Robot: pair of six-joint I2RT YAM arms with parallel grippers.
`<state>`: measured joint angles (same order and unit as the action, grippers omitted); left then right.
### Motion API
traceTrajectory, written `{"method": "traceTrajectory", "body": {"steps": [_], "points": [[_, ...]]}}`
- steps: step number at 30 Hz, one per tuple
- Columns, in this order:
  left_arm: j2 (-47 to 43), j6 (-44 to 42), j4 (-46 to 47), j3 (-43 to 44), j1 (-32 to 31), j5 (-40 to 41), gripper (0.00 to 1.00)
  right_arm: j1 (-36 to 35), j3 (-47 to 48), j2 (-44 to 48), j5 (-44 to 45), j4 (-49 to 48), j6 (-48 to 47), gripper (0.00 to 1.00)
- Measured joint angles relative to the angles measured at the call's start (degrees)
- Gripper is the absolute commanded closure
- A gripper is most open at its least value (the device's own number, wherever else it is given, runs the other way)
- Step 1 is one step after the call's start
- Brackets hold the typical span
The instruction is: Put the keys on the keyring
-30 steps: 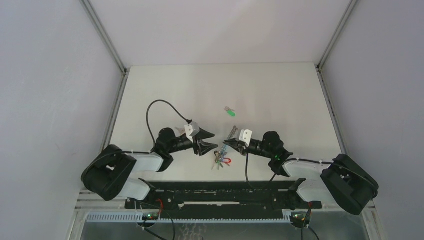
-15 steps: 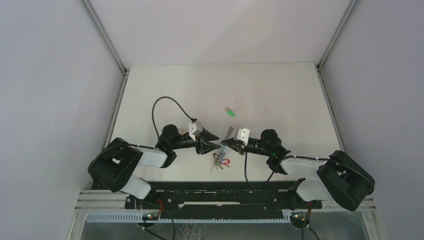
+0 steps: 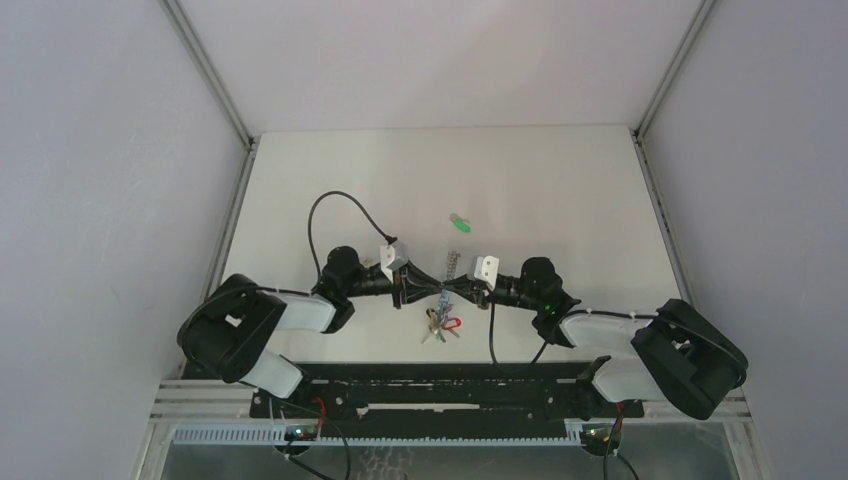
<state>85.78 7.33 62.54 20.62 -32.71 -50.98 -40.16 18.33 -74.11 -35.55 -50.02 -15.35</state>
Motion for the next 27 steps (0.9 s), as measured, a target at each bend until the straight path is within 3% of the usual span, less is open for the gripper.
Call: {"method": "traceTrajectory", "body": {"steps": [8, 17, 24, 27], "points": [[-0.1, 0.0, -0.2, 0.0, 0.0, -0.5, 0.86, 0.0, 0.1, -0.2, -0.9, -0.3, 0.2, 1.0], [-0.4, -0.1, -0.9, 0.0, 0.0, -0.2, 0.83, 0.1, 0.6, -0.9, -2.0, -0.4, 0.9, 1.0], [-0.9, -0.5, -1.9, 0.0, -0.3, 0.0, 0.99, 0.2, 0.9, -1.2, -2.4, -0.2, 1.2, 1.0], [-2.0, -1.2, -3.3, 0.0, -0.5, 1.6, 1.0, 0.2, 1.2, -1.2, -2.5, 0.1, 1.1, 1.0]]}}
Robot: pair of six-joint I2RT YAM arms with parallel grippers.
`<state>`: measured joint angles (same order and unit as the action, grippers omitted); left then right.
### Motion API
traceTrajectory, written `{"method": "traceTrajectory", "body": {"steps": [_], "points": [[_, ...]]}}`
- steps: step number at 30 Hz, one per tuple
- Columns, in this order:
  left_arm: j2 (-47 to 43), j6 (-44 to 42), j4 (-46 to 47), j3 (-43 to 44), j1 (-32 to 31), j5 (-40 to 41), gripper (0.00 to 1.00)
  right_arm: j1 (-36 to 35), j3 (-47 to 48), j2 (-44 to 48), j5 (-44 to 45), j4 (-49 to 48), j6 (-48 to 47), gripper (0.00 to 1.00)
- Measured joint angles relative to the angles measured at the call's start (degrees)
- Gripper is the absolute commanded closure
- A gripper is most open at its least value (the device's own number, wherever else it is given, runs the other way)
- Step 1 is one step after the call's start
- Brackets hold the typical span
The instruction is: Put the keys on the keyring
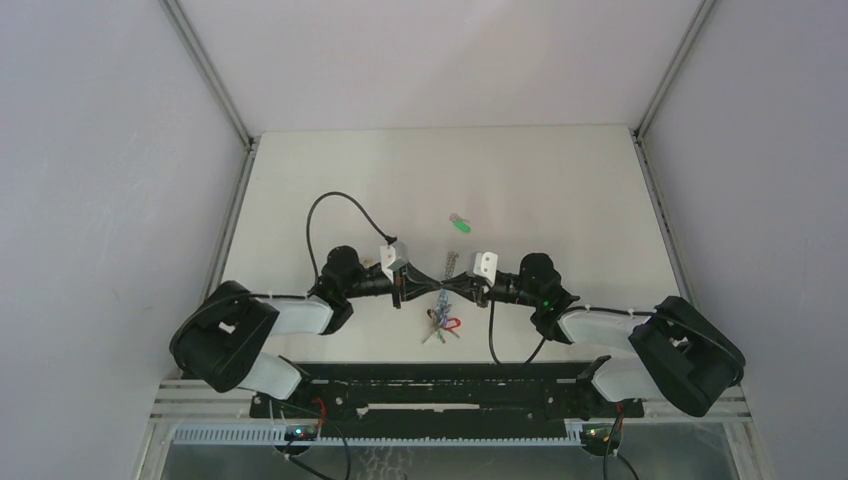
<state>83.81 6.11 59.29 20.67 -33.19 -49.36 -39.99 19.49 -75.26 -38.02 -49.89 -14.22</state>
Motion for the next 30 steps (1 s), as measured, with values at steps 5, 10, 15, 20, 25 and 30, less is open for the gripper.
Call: {"method": "traceTrajectory", "body": {"steps": [5, 10, 15, 20, 25, 30], "points": [[-4.6, -3.8, -7.0, 0.0, -1.0, 3.5, 1.0, 0.1, 0.8, 1.1, 0.0, 2.8, -0.4, 0.96], [-10.4, -9.0, -16.6, 0.0, -2.8, 7.8, 1.0, 0.2, 0.8, 4.0, -0.2, 7.4, -1.9, 0.81], [-13.1, -13.4, -24.9, 1.8, -4.4, 12.3, 1.0, 0.4, 0.8, 7.0, 0.1, 12.7, -4.2, 0.77], [-13.7, -16.9, -32.4, 5.3, -6.8, 16.7, 1.0, 0.5, 0.8, 8.0, 0.2, 16.0, -5.7, 0.77], [-14.2, -19.2, -38.9, 7.7, -8.9, 20.6, 1.0, 0.5, 0.9, 8.3, 0.5, 17.4, -7.3, 0.77], [-14.6, -20.8, -44.1, 10.2, -10.6, 24.4, 1.0, 0.5, 2.5, 8.6, 1.1, 20.3, -9.5, 0.76]]}}
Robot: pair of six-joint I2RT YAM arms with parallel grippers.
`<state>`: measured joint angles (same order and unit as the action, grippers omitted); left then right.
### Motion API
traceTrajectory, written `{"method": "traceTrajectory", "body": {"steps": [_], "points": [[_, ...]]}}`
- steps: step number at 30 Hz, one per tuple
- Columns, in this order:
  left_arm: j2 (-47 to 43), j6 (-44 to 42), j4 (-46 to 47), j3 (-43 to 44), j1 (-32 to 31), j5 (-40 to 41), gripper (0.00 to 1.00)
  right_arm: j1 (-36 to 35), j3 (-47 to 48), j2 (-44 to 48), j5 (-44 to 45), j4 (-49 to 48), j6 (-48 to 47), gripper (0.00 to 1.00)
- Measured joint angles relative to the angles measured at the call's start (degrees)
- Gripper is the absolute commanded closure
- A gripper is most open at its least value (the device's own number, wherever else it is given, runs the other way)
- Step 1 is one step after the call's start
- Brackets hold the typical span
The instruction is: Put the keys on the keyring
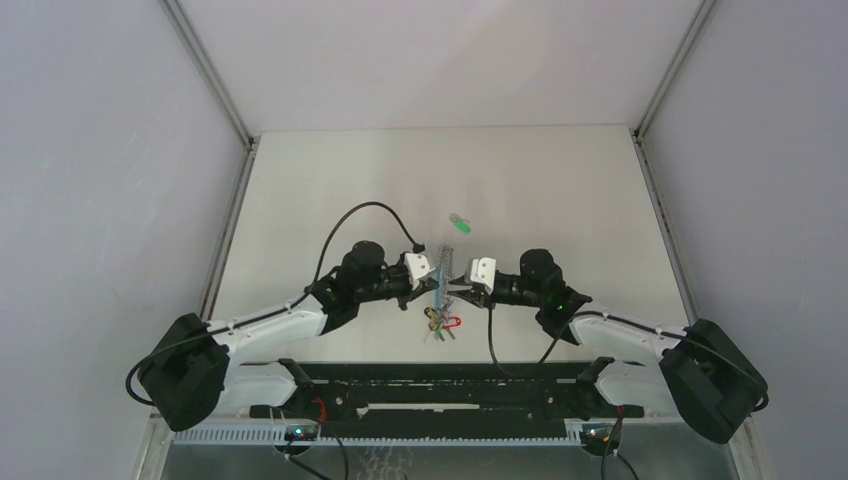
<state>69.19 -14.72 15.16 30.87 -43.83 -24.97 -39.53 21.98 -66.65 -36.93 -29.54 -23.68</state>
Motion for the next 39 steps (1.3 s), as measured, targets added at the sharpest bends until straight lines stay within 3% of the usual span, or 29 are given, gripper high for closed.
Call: {"method": "traceTrajectory", "body": {"steps": [29, 34, 39], "points": [[-2.3, -1.4, -8.3, 1.2, -2.1, 3.9, 1.0, -2.6, 8.7, -7.5, 0.1, 8.5, -7.6, 0.79], [-2.3, -1.4, -8.5, 1.2, -2.1, 3.9, 1.0, -3.2, 9.9, -8.9, -0.5, 9.1, -7.9, 0.85], [-2.3, -1.4, -8.5, 1.2, -2.1, 3.9, 1.0, -3.5, 10.4, -9.6, -0.8, 9.7, -8.3, 0.99]]}}
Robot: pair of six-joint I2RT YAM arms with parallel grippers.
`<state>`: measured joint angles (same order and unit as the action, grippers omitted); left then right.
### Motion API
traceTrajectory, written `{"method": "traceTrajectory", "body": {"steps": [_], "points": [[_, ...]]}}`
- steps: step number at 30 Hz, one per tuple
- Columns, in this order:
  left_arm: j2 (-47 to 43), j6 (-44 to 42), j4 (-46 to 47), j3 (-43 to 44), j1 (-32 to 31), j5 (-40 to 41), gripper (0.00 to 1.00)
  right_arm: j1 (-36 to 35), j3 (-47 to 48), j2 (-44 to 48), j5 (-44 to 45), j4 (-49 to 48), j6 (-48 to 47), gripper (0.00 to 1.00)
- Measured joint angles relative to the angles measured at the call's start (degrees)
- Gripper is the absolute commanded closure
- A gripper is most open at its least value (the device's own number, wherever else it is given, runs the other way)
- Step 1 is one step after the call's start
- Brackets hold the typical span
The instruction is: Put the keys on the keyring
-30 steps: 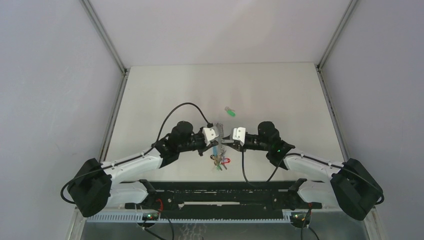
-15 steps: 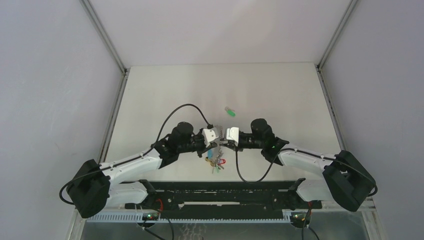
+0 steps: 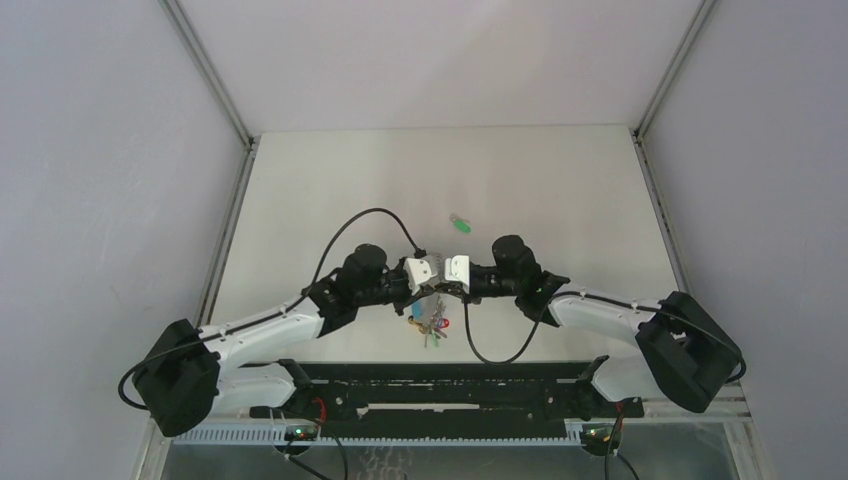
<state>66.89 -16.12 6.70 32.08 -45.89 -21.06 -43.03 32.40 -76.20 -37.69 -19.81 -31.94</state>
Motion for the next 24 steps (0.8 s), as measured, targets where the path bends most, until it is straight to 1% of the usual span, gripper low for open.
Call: {"method": "traceTrajectory", "body": {"steps": [6, 11, 13, 16, 20, 24], "points": [[-0.7, 0.0, -0.1, 0.0, 0.0, 0.3, 0.99, 0.0, 0.0, -0.1, 0.1, 0.4, -0.3, 1.0], [-1.6, 0.1, 1.9, -0.7, 0.0, 0.5, 0.74, 0.9, 0.1, 0.8, -0.1, 0.7, 0.0, 1.0], [-2.7, 0.6, 5.3, -2.2, 0.7, 0.2, 0.67, 1.4, 0.1, 1.2, -0.3, 0.9, 0.5, 1.0], [-4.3, 1.4, 10.1, -4.9, 2.3, -1.2, 0.62, 2.2, -0.1, 1.8, -0.8, -0.3, 1.8, 1.0], [-4.8, 2.6, 16.0, -8.1, 4.5, -3.5, 0.55, 3.4, -1.2, 2.5, -2.6, -4.8, 4.6, 1.0], [-4.8, 4.2, 22.6, -11.4, 6.0, -5.9, 0.52, 4.5, -2.4, 2.5, -4.6, -9.2, 7.6, 1.0]]}}
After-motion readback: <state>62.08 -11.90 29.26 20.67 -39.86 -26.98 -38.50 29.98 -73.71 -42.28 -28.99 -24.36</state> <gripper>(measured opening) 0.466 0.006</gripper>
